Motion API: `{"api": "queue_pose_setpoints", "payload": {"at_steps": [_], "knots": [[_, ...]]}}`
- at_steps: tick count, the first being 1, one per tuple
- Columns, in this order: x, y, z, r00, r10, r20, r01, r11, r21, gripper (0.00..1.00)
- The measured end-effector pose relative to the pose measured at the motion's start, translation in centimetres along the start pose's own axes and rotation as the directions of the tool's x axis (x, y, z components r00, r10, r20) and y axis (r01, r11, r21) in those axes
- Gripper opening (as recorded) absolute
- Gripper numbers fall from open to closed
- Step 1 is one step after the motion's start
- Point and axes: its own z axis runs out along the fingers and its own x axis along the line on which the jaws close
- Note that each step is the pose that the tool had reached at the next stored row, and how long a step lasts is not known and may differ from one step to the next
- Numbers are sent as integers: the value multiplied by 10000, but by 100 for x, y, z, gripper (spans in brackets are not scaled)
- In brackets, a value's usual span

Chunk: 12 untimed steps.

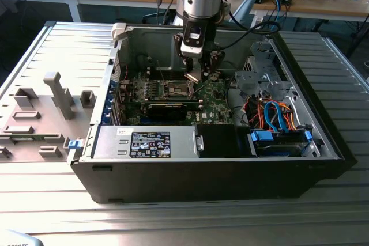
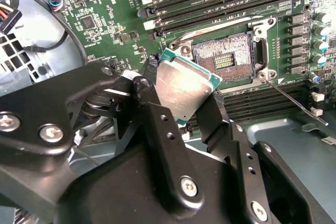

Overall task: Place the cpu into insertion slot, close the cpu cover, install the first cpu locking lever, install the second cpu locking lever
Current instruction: 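Place the cpu into insertion slot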

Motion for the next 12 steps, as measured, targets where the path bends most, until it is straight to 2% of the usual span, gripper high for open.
{"api": "queue_pose_setpoints", "payload": {"at_steps": [12], "knots": [[0, 0, 0, 9999, 106, 3, -106, 9999, 4, 54]]}}
